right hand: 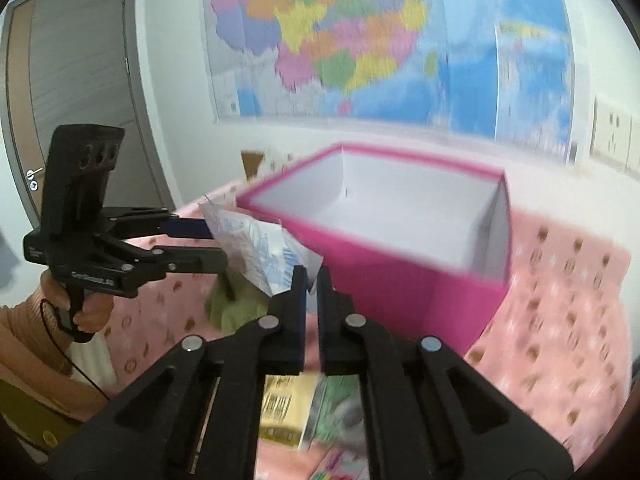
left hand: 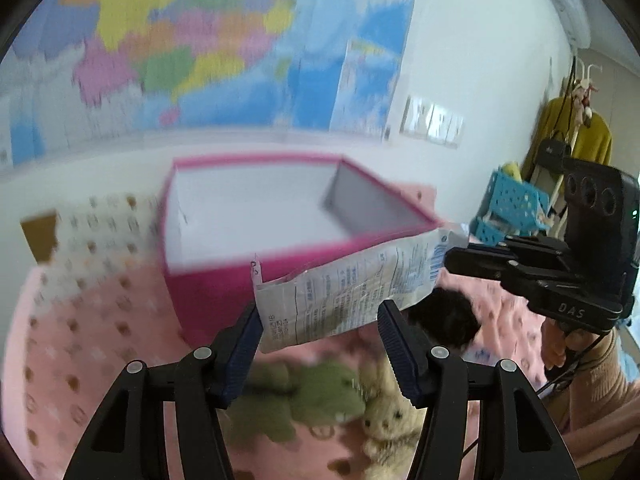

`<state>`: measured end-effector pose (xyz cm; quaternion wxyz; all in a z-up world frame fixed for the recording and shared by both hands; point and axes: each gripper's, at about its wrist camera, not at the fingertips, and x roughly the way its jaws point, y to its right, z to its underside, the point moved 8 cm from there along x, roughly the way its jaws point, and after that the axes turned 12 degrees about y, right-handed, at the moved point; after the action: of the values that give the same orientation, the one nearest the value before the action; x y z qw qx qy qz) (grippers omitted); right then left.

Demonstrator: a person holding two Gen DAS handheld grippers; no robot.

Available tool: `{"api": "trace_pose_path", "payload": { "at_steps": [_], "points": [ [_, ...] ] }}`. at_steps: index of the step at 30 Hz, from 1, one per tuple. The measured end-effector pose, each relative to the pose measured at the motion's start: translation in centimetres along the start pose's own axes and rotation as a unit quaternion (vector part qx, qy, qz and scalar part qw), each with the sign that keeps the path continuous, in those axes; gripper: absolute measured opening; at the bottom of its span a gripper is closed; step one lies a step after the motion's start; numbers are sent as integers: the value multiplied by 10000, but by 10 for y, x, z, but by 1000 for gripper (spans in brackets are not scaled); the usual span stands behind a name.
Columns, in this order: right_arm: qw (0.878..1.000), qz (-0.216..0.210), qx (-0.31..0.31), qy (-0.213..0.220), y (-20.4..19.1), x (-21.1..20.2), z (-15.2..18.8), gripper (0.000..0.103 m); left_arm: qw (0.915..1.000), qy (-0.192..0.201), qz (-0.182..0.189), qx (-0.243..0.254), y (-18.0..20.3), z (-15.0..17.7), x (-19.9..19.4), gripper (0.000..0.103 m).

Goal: Organize soft objects

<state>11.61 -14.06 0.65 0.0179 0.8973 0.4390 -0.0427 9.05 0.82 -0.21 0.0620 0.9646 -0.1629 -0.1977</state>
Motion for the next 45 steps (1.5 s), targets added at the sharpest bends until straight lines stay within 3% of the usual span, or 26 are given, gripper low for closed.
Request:
{"api": "trace_pose_path", "payload": {
  "at_steps": [5,12,21,24,27,32,38,45],
  "points": [
    [9994,48,-153,310,7,8,-39,6,9989,371,-147,258,-5,-45,-3,60],
    [9991,221,-154,317,25,39,-59,6,9971,373,-517,406,-24,-65,22,60],
    [9986,375,239,-283,55,96,-34,7,9959,-62,-882,180,-60,-51,71,60],
    [9967,474,390,-538,63,111,-20,16,9947,-209,-1003,71,-71,-43,83,60],
    [9952,571,415,-682,67,116,-11,18,9937,-260,-1086,-41,-79,-37,87,60],
    [9940,708,463,-687,69,107,-10,23,9930,-146,-1176,15,-78,-35,77,60],
    [9953,579,551,-540,57,72,-9,24,9925,110,-1202,208,-66,-39,55,61],
    [9957,285,607,-640,34,29,21,24,9923,197,-945,772,-32,-29,41,65]
  ]
}}
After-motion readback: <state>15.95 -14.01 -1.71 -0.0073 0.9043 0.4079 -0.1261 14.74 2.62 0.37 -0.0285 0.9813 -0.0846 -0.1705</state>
